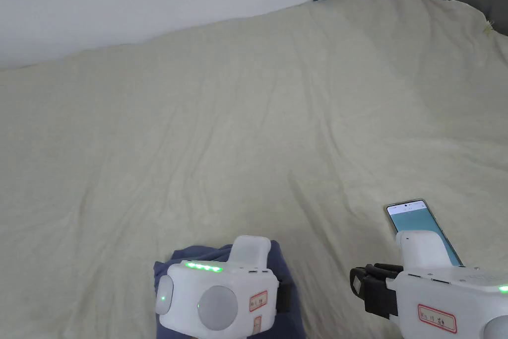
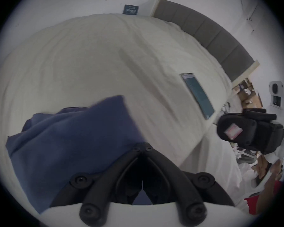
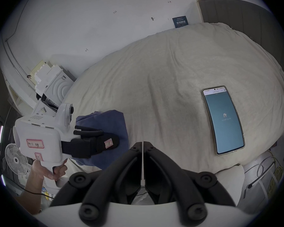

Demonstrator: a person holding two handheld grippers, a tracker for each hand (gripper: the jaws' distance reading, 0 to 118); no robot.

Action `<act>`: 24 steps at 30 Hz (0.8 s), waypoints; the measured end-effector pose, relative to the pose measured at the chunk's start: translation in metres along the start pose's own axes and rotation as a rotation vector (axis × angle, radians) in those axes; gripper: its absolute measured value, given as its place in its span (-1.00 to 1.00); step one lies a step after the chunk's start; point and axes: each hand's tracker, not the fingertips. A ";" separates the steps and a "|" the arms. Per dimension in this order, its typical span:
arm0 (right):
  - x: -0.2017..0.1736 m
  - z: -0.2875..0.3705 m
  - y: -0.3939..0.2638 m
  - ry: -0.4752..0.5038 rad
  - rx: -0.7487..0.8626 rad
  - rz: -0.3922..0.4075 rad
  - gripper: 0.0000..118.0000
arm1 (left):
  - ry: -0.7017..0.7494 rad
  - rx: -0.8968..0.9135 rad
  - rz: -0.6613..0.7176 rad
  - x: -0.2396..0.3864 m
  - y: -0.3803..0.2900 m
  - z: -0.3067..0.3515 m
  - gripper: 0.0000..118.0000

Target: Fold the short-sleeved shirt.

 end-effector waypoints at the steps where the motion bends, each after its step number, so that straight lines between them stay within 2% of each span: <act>1: 0.000 0.001 0.000 0.001 0.000 0.002 -0.91 | -0.044 0.002 0.000 0.003 -0.001 0.000 -1.00; 7: -0.008 0.005 0.002 0.005 0.003 0.020 -0.91 | -0.077 0.006 -0.009 0.012 -0.013 0.018 -1.00; 12: -0.029 -0.001 0.006 0.022 -0.010 0.072 -0.91 | -0.037 0.099 0.031 -0.029 -0.031 0.074 -1.00; 15: -0.050 -0.010 0.009 0.056 -0.015 0.111 -0.91 | 0.042 0.182 0.108 -0.066 -0.051 0.119 -1.00; 21: -0.099 -0.032 0.015 0.122 -0.040 0.213 -0.91 | -0.013 0.338 0.400 -0.134 -0.102 0.172 -1.00; 24: -0.117 -0.052 0.017 0.141 -0.064 0.226 -0.91 | 0.027 0.348 0.455 -0.150 -0.118 0.176 -1.00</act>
